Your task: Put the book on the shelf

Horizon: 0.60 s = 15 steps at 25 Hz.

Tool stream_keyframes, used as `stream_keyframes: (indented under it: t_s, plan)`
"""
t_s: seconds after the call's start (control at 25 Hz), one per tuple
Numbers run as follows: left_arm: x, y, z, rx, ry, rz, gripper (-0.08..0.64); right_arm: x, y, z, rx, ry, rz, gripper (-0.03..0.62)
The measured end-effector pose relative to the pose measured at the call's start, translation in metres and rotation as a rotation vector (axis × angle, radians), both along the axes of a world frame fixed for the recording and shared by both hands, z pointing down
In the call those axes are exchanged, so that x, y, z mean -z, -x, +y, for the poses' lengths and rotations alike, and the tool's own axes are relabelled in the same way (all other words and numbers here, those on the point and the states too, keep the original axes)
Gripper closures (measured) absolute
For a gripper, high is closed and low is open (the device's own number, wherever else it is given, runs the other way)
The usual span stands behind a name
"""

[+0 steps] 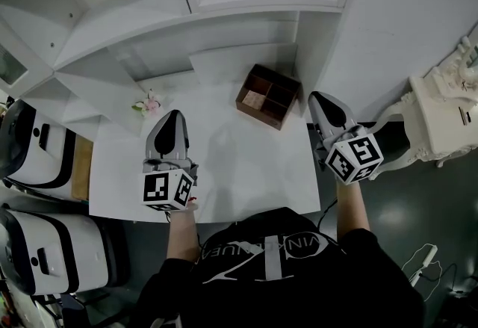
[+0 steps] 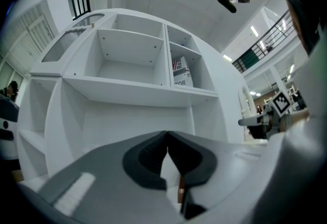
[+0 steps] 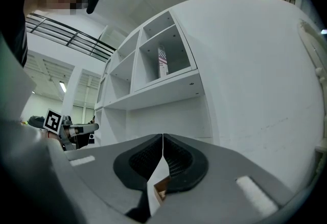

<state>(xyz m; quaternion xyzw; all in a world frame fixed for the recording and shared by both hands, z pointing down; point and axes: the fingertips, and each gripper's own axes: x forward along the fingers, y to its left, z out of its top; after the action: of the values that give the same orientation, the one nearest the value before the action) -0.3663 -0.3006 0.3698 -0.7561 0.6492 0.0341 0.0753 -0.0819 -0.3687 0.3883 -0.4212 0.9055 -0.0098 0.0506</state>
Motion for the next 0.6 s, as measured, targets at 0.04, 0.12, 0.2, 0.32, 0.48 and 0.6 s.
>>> stream_keyframes:
  t_s: [0.04,0.12,0.2,0.32,0.48,0.6]
  plan:
    - [0.001,0.0,0.0,0.002,0.0,-0.001,0.56,0.0,0.0,-0.001,0.001,-0.001,-0.002,0.581]
    - [0.001,0.001,-0.001,0.005,-0.001,-0.004,0.56,0.001,0.002,-0.002,0.005,-0.002,-0.005,0.581]
    - [0.002,0.003,-0.001,0.009,0.0,-0.006,0.56,0.001,0.004,-0.003,0.009,-0.001,-0.008,0.581]
    - [0.001,0.006,0.0,0.016,0.001,-0.006,0.56,-0.001,0.006,-0.003,0.014,0.002,-0.009,0.581]
    - [-0.001,0.01,0.0,0.026,0.007,-0.008,0.56,-0.004,0.008,-0.005,0.014,0.011,-0.014,0.581]
    - [-0.002,0.013,-0.001,0.032,0.012,-0.005,0.56,-0.007,0.007,-0.006,0.012,0.023,-0.02,0.581]
